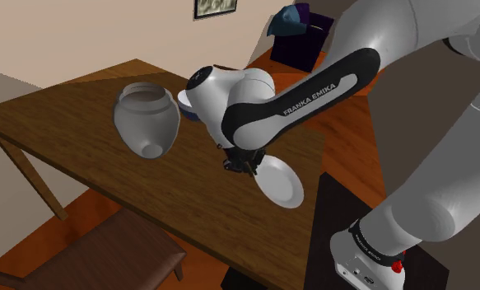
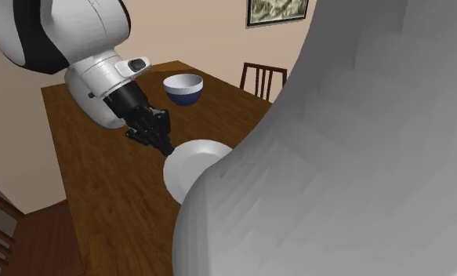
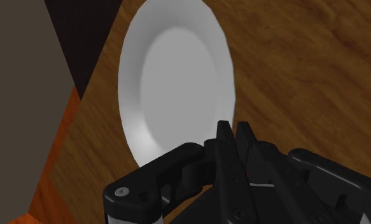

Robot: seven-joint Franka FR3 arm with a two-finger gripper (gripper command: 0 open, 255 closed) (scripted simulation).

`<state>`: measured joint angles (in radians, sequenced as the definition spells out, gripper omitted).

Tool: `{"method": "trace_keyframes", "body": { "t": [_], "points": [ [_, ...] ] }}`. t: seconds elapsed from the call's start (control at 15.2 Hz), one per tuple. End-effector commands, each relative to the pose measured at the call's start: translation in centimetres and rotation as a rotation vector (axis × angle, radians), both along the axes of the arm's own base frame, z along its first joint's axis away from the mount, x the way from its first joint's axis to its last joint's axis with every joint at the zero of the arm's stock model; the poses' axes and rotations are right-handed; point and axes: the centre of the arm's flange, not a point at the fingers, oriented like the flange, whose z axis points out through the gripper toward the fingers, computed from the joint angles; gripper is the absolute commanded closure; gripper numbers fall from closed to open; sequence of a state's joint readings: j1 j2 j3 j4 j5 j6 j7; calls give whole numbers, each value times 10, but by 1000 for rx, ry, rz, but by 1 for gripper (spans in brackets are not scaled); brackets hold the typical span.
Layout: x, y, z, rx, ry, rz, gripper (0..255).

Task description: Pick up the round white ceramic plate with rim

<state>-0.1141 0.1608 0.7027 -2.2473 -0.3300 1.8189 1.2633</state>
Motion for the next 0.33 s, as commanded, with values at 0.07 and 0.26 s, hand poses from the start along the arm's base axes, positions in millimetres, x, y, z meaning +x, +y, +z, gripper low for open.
{"method": "trace_keyframes", "body": {
  "t": [0.07,0.26],
  "points": [
    [-1,-1,17,0,0,0,255],
    [-1,-1,23,0,0,0,255]
  ]
}}
